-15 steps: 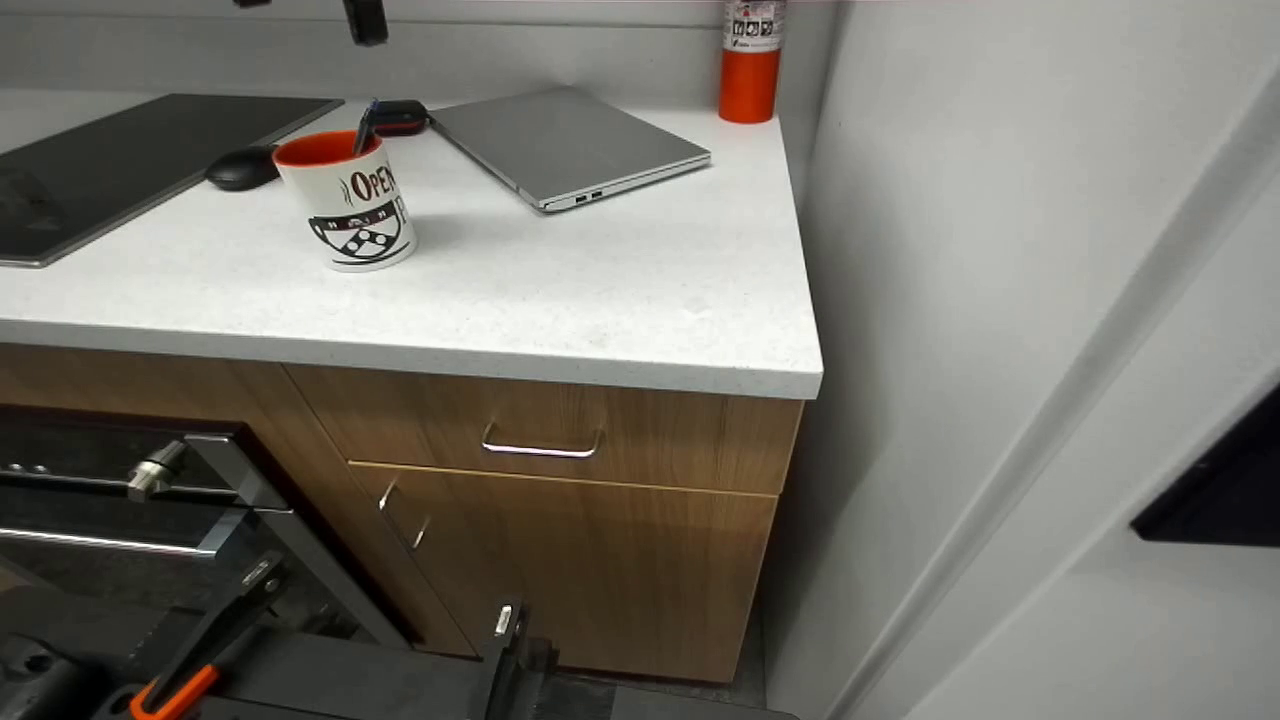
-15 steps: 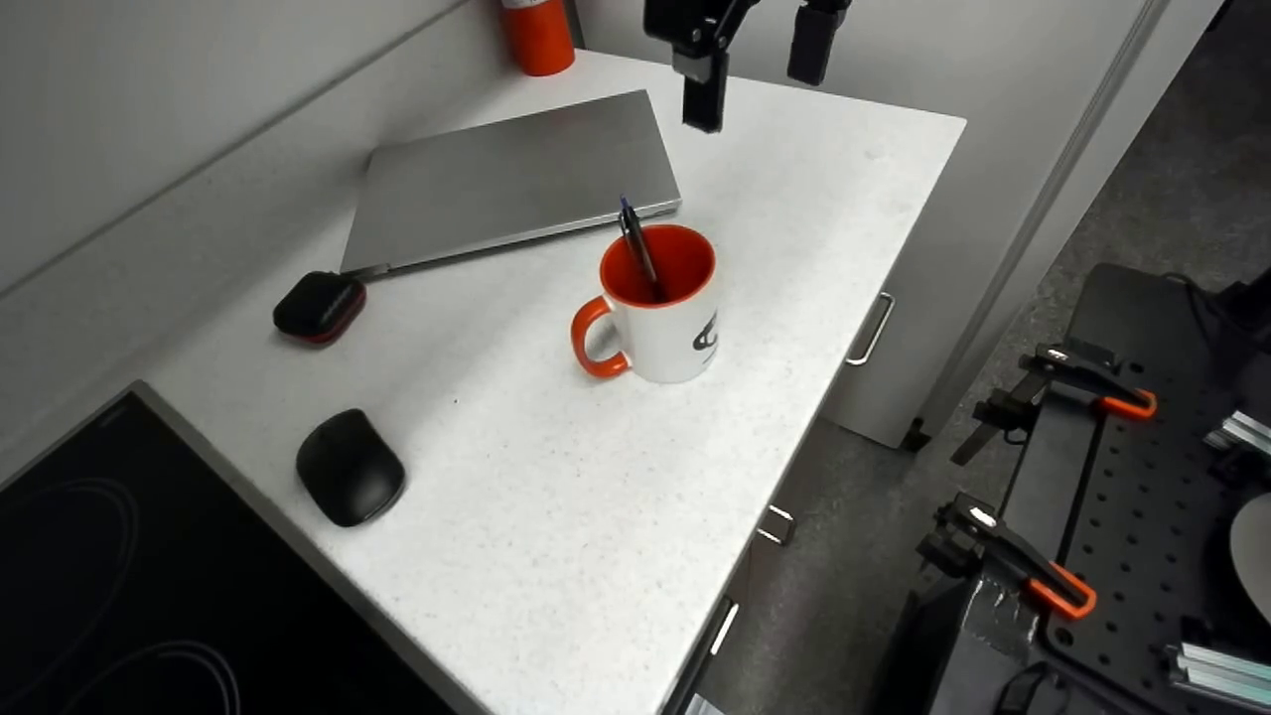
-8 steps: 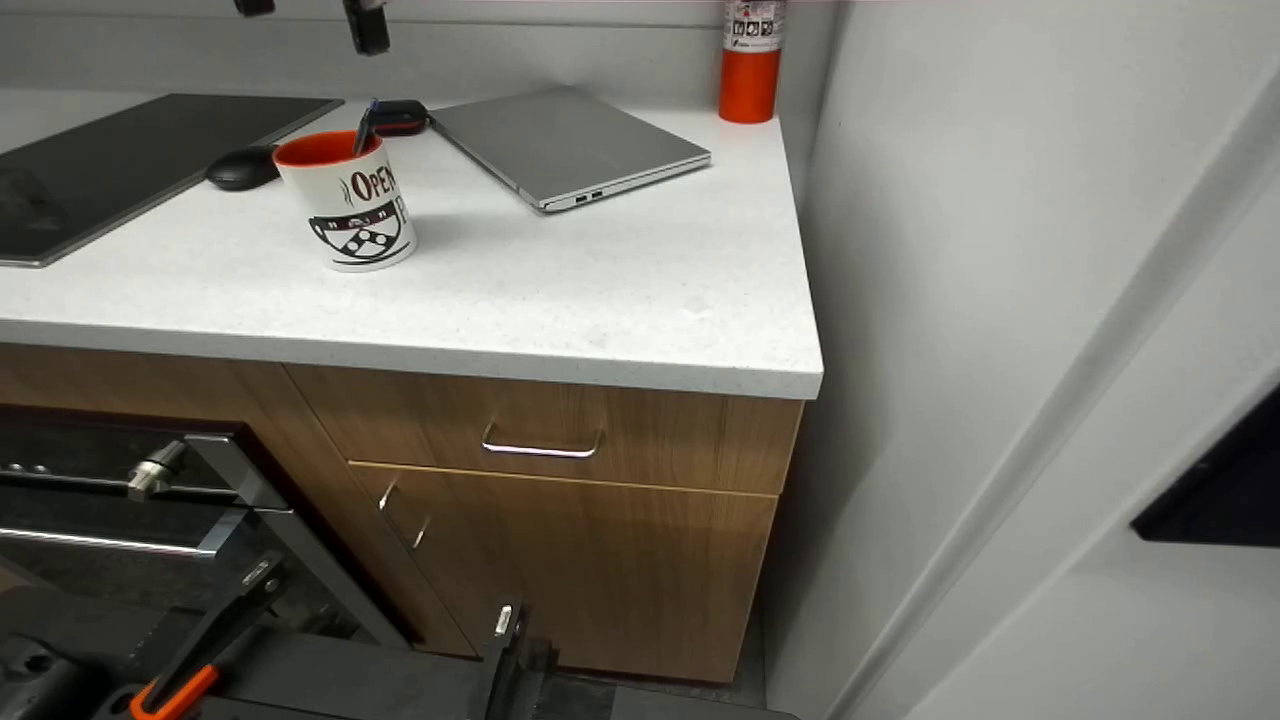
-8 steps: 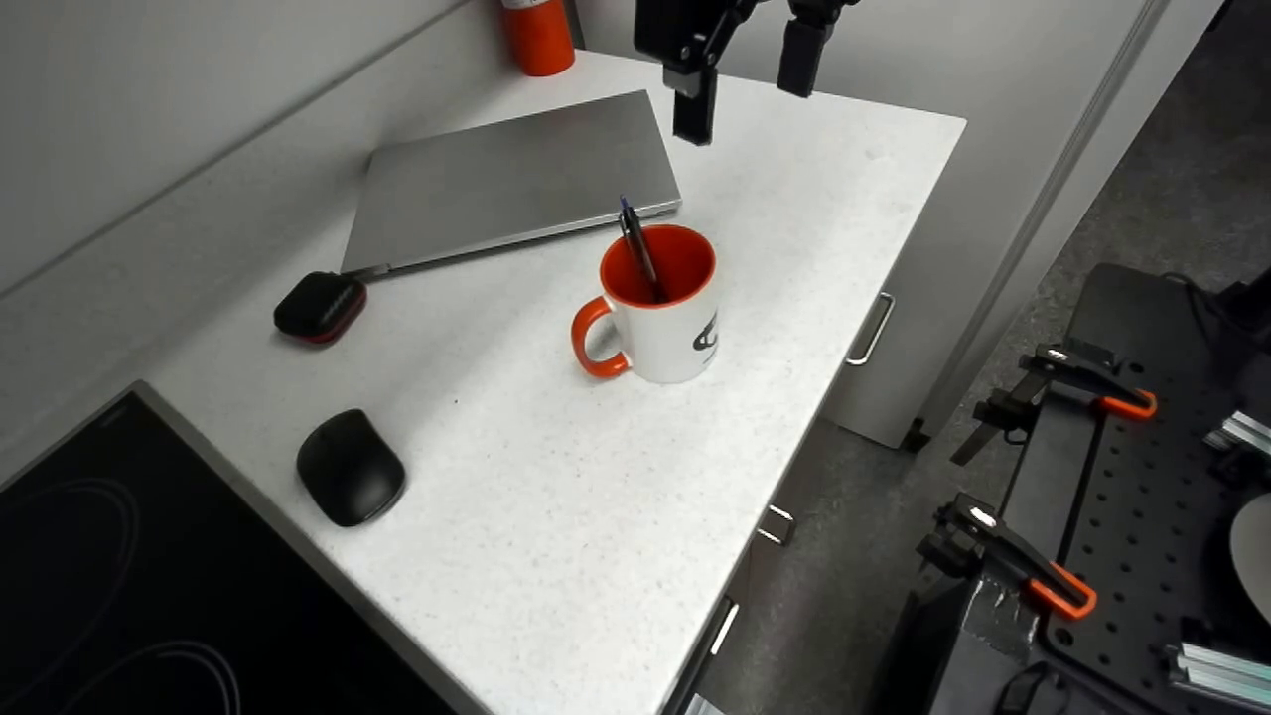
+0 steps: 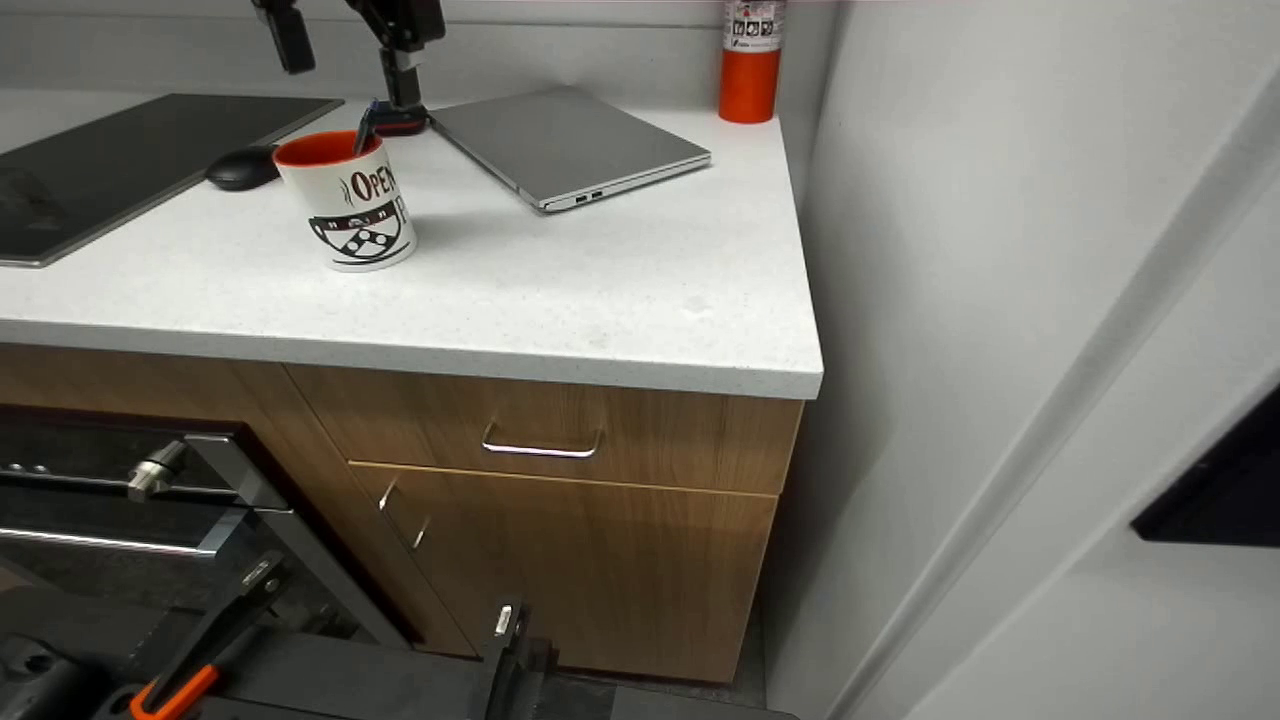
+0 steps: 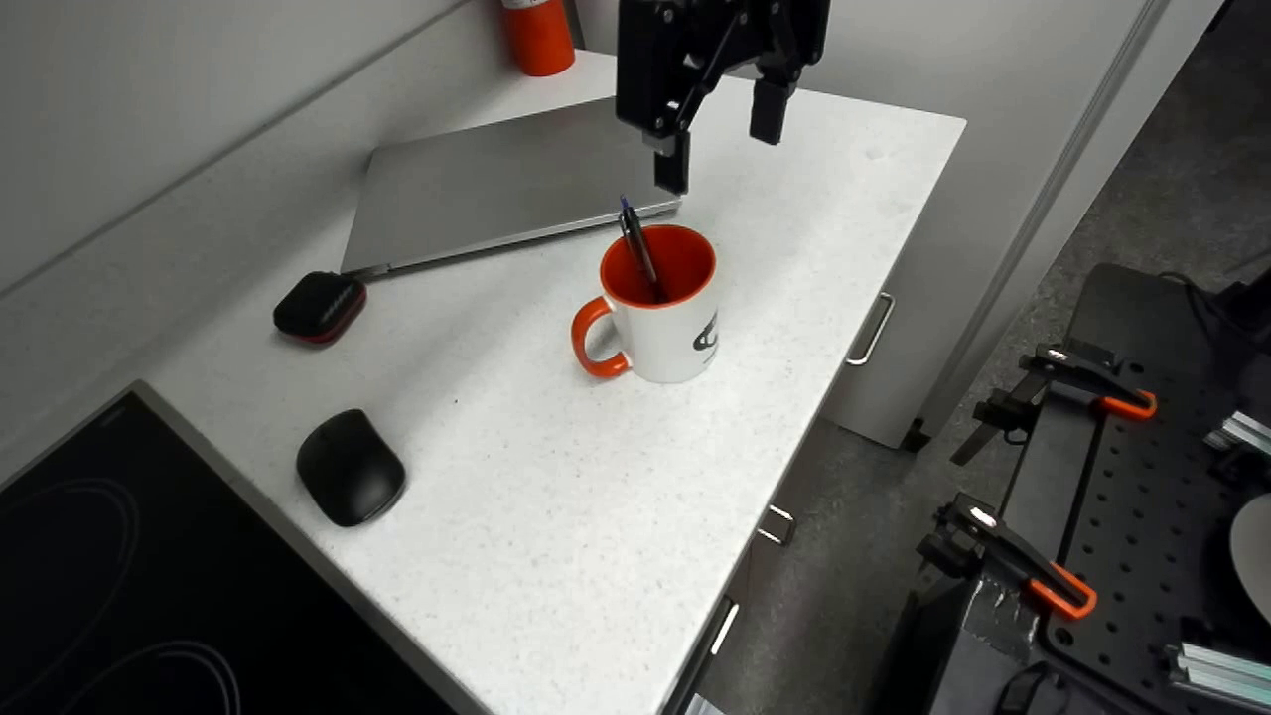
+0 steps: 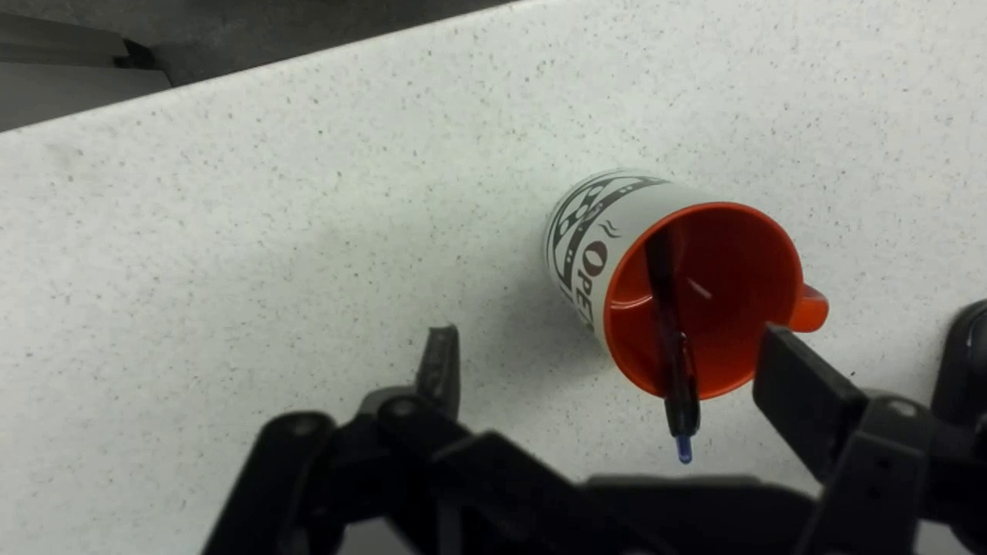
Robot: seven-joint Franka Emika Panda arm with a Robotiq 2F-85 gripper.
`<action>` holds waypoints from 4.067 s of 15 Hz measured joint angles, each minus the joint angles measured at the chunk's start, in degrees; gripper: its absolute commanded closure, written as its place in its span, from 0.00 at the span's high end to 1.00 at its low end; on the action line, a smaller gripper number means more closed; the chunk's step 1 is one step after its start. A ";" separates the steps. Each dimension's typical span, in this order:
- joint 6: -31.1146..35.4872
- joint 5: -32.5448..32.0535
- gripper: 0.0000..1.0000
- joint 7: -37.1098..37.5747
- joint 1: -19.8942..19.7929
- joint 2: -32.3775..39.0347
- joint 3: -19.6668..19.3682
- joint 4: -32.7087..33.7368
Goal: Pick the pen from the cup and put it on the table
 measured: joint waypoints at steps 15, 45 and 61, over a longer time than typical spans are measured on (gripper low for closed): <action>2.99 3.48 0.64 -2.41 1.29 11.78 0.94 8.36; -12.94 -3.59 0.00 4.18 -0.86 -5.67 0.51 9.34; -7.02 -18.09 0.00 21.00 -5.23 19.39 -2.30 10.50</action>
